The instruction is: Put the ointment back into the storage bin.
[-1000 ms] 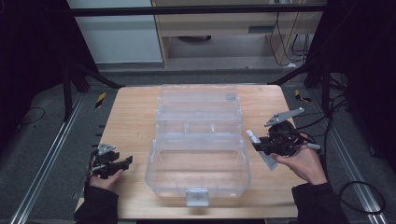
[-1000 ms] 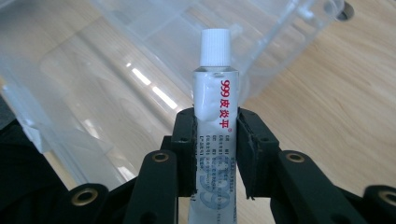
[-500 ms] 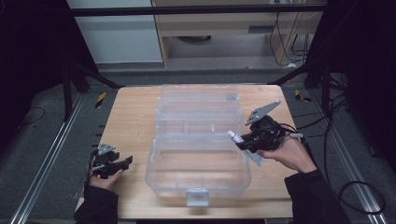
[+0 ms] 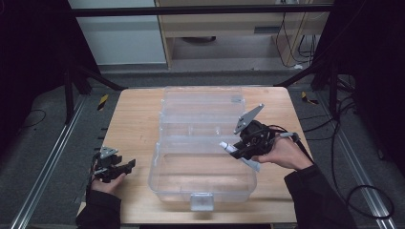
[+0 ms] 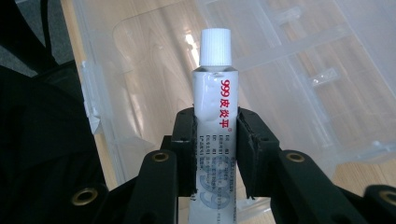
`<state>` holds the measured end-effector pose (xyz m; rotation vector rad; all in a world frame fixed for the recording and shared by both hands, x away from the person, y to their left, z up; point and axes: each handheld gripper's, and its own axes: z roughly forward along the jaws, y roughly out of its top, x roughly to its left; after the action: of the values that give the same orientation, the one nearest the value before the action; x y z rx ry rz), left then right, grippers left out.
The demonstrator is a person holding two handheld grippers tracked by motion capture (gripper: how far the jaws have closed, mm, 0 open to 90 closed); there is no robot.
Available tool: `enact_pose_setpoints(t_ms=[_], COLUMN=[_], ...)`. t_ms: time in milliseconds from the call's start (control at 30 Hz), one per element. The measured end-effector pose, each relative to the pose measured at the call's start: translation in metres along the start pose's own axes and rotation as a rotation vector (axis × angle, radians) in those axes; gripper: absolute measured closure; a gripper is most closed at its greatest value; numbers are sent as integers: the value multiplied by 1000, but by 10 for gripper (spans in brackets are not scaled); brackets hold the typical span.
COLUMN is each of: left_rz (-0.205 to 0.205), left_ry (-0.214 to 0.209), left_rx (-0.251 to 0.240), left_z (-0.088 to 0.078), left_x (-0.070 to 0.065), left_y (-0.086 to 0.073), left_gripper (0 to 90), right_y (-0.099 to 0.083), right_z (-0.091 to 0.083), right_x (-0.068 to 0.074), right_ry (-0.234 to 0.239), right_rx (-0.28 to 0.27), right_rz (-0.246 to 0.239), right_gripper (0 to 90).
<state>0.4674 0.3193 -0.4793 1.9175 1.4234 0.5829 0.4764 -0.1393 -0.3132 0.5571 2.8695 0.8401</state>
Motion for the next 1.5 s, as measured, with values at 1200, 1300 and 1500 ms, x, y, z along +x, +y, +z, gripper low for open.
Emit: enact_pose_setpoints(t_ms=[1200,1300,1500], left_rz=[4,7,6], left_ry=[4,5,5], left_rx=[1,4,3], left_z=[0,0,0], left_x=[0,0,0], left_y=[0,0,0], left_gripper=[383,383,383], right_y=[9,5,0], right_z=[73,80,92], right_x=[17,18,18], right_ry=[94,100,108], right_rx=[210,225,257], right_rz=[-229,-251,-270], right_gripper=[699,699,699])
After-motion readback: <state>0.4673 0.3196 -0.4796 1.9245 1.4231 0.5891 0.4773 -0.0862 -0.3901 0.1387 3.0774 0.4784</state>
